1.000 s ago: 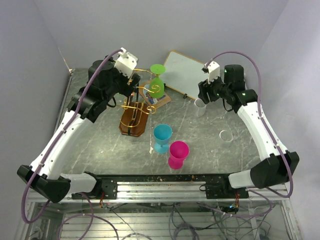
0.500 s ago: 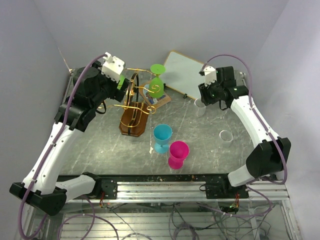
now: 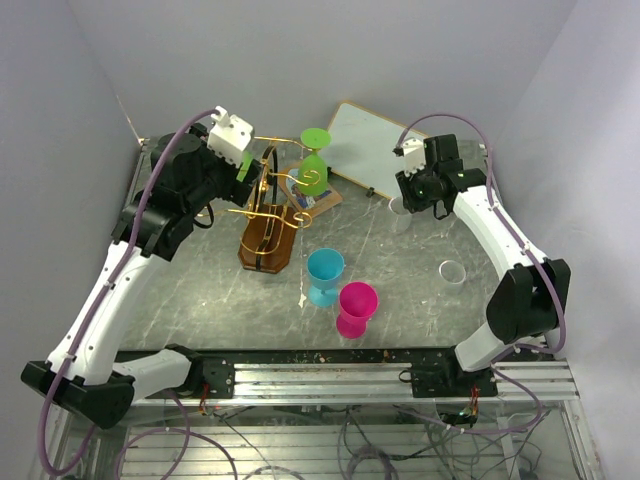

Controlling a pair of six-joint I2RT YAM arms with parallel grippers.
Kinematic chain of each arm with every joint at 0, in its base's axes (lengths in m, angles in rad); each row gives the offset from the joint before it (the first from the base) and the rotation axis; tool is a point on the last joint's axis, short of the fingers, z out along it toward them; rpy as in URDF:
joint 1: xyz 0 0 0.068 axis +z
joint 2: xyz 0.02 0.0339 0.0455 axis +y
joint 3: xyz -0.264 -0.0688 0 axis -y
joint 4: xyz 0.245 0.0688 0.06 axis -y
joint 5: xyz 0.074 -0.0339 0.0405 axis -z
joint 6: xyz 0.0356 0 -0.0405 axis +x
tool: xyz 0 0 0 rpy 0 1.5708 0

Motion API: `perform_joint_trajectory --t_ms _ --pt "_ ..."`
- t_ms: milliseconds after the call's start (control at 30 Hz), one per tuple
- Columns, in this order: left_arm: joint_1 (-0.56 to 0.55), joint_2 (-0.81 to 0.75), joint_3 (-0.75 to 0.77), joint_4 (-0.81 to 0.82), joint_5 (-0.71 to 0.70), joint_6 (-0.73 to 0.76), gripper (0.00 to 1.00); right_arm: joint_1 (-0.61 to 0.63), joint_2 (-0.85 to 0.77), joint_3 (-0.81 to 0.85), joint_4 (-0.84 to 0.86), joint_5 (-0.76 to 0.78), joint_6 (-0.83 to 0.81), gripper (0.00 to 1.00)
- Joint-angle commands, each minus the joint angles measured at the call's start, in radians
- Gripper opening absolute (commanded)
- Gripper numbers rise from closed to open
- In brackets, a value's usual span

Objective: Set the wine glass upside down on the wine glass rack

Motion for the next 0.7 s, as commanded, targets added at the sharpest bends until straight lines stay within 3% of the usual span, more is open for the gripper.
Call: perform_joint_trajectory --t_ms 0,200,467,667 --pt "0.010 0.011 0.031 0.000 0.023 0.005 0.97 0.006 0.007 0.011 0.015 0.008 0.002 0.23" --pt "0.013 0.014 0.018 0.009 0.017 0.007 0.97 0.006 0.016 0.024 0.015 0.004 -0.002 0.11" --pt "0.013 0.026 0.022 0.008 0.022 -0.001 0.97 0.007 0.040 0.020 0.019 -0.001 -0.013 0.08" --pt "0.013 0.037 0.024 0.016 0.009 -0.009 1.00 0.004 0.016 0.012 0.054 0.000 -0.023 0.00"
